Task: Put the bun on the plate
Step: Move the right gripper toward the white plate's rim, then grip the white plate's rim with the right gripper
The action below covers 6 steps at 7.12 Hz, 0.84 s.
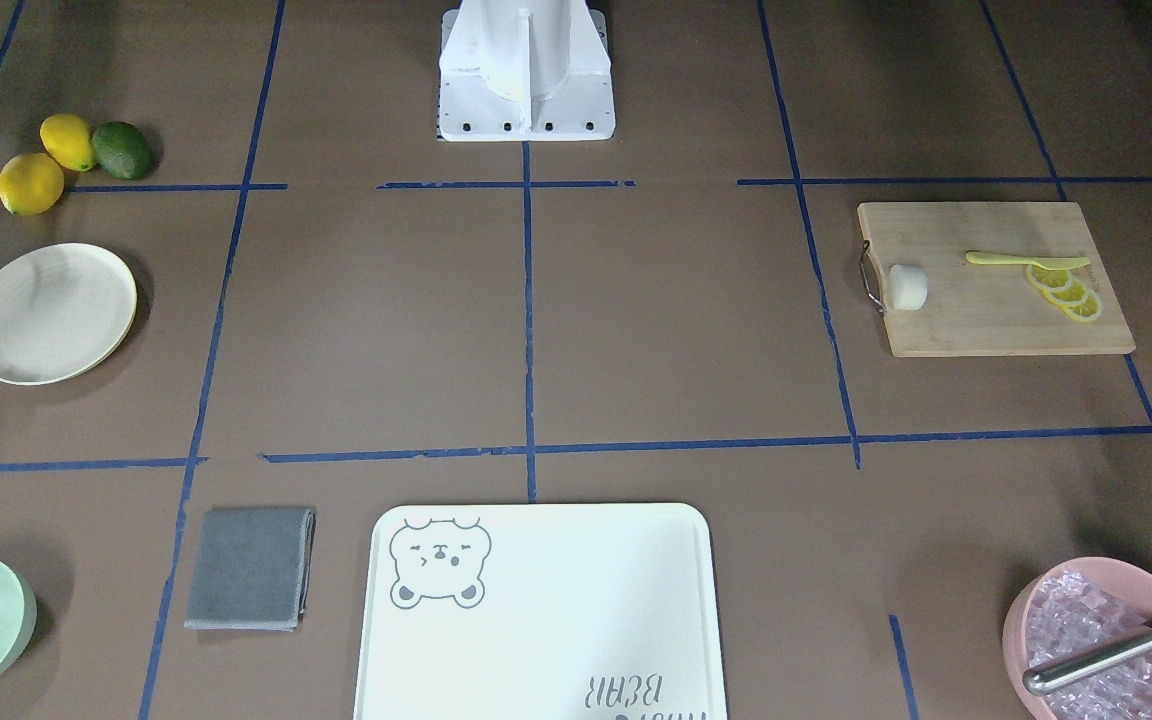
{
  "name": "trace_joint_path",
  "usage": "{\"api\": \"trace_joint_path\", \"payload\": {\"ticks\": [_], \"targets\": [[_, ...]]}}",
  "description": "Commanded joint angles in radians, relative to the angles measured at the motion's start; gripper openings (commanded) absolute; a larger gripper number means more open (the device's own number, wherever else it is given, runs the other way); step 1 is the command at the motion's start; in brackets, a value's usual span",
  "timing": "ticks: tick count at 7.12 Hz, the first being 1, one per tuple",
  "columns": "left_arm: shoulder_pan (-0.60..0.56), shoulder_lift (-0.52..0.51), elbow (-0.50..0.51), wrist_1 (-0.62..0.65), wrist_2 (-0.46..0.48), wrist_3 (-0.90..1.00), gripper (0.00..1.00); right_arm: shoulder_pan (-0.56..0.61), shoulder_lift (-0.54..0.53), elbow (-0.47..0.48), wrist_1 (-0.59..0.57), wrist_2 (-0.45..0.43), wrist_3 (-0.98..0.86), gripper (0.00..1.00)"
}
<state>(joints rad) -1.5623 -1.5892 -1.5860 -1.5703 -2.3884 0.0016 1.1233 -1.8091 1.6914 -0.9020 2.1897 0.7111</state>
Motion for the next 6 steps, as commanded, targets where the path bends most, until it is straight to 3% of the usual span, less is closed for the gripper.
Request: {"api": "trace_joint_path", "payload": {"ticks": [1,3,4,5,6], "targets": [[0.001,0.0,0.0,0.0,0.0,0.0,1.0,-0.097,-0.004,-0.125,0.171,-0.018,0.083,0.99],[0.001,0.0,0.0,0.0,0.0,0.0,1.0,-0.105,-0.003,-0.141,0.179,-0.013,0.085,0.93],[0.001,0.0,0.0,0.0,0.0,0.0,1.0,-0.105,-0.001,-0.141,0.179,-0.008,0.085,0.74],[0.001,0.0,0.0,0.0,0.002,0.0,1.0,-0.105,0.0,-0.139,0.179,-0.005,0.084,0.37],[0.001,-0.001,0.0,0.0,0.0,0.0,1.0,-0.105,0.0,-0.138,0.183,-0.002,0.082,0.09]]}}
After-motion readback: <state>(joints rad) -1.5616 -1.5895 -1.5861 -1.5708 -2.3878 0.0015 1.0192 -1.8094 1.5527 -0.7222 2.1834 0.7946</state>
